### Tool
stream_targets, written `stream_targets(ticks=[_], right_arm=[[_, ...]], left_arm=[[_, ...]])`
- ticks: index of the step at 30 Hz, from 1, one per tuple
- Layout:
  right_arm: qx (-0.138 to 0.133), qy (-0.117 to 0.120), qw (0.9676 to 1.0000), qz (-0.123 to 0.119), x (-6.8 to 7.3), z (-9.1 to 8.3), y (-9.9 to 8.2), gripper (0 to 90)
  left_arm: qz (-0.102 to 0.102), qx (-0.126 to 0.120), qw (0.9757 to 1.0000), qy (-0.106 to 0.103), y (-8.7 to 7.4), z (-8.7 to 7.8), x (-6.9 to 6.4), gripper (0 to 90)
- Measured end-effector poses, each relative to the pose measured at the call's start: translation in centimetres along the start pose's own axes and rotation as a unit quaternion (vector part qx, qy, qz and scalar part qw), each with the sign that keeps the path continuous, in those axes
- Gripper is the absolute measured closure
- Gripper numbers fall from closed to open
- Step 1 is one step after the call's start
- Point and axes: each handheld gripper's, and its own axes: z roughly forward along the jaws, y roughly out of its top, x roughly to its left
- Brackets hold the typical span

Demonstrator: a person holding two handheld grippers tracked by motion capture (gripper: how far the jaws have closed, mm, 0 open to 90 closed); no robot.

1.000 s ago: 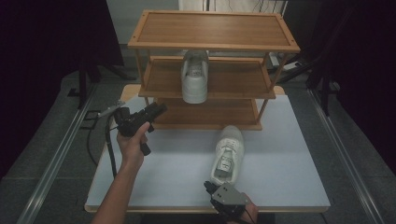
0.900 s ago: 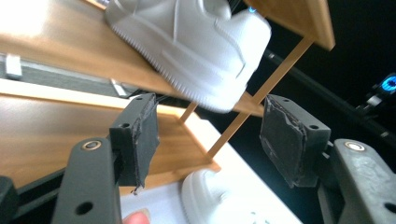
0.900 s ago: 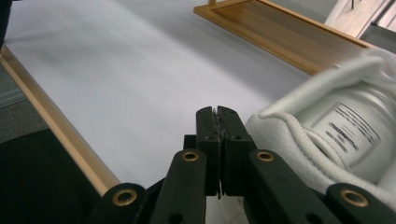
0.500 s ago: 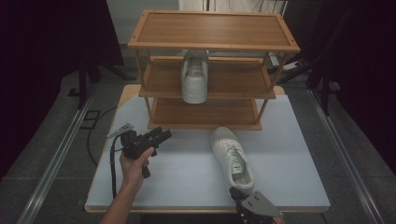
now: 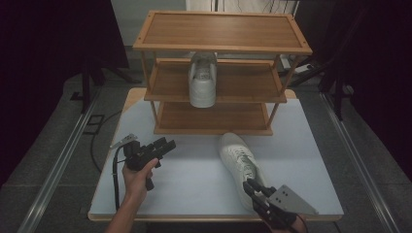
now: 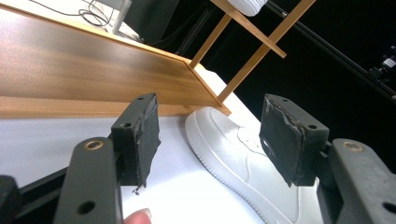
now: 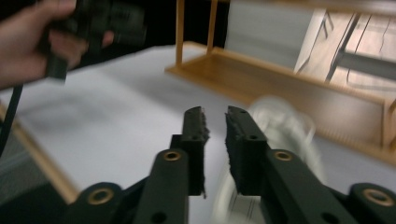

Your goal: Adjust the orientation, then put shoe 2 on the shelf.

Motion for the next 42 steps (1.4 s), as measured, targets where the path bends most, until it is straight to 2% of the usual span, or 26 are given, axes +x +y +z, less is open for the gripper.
stream_targets(ticks=[1, 3, 4, 6, 7, 8, 9, 12, 13, 22, 28, 33, 34, 38, 41, 42], right_arm=[[-0.014, -0.001, 0.9999, -0.001, -0.8, 0.4, 1.2, 68.4], [-0.015, 0.004, 0.9998, 0.01, -1.9, 1.2, 2.1, 62.7], [-0.015, 0.004, 0.9998, 0.01, -1.9, 1.2, 2.1, 62.7], [-0.018, 0.011, 0.9995, 0.024, -3.3, 2.1, 2.6, 59.5], [-0.017, 0.01, 0.9993, 0.032, -4.3, 2.7, 2.6, 57.8], [-0.017, 0.01, 0.9993, 0.032, -4.3, 2.7, 2.6, 57.8], [-0.023, 0.005, 0.9987, 0.044, -5.1, 3.3, 2.2, 57.3], [-0.014, 0.0, 0.999, 0.041, -5.8, 3.7, 1.8, 56.5], [-0.013, 0.001, 0.9987, 0.049, -6.2, 3.9, 1.5, 56.0], [0.008, 0.0, 0.9978, 0.065, -7.3, 4.6, 0.1, 53.5], [0.037, -0.008, 0.996, 0.081, -8.4, 5.8, -1.5, 53.2], [0.057, -0.003, 0.9954, 0.078, -8.3, 6.6, -2.2, 51.9], [0.068, -0.006, 0.9952, 0.071, -8.2, 7.1, -2.4, 50.6], [0.081, -0.008, 0.9946, 0.065, -8.1, 7.7, -2.7, 49.9], [0.103, -0.015, 0.9927, 0.059, -8.1, 8.3, -3.2, 49.7], [0.106, -0.016, 0.9921, 0.065, -8.2, 8.5, -3.3, 50.3]], left_arm=[[-0.001, 0.0, 1.0, -0.001, -0.1, 0.0, -0.1, 37.2], [0.001, 0.003, 1.0, -0.003, -0.2, 0.1, -0.2, 37.2], [0.001, 0.003, 1.0, -0.003, -0.2, 0.1, -0.2, 37.2], [0.001, 0.005, 1.0, -0.004, -0.3, 0.2, -0.2, 37.1], [0.001, 0.008, 1.0, -0.006, -0.5, 0.3, -0.3, 37.1], [0.001, 0.008, 1.0, -0.006, -0.5, 0.3, -0.3, 37.2], [-0.002, 0.008, 0.9999, -0.01, -0.6, 0.3, -0.3, 37.1], [-0.002, 0.01, 0.9999, -0.009, -0.7, 0.4, -0.3, 37.1], [-0.005, 0.01, 0.9999, -0.009, -0.8, 0.4, -0.3, 37.2], [-0.008, 0.007, 0.9999, -0.013, -0.7, 0.3, -0.2, 37.2], [-0.012, 0.01, 0.9998, -0.01, -0.9, 0.3, 0.0, 37.2], [-0.012, 0.012, 0.9998, -0.01, -0.9, 0.4, 0.0, 37.2], [-0.012, 0.013, 0.9998, -0.011, -0.9, 0.4, 0.0, 37.2], [-0.015, 0.016, 0.9997, -0.01, -1.0, 0.5, 0.1, 37.2], [-0.016, 0.016, 0.9997, -0.009, -1.0, 0.5, 0.2, 37.2], [-0.016, 0.016, 0.9997, -0.009, -1.0, 0.5, 0.2, 37.2]])
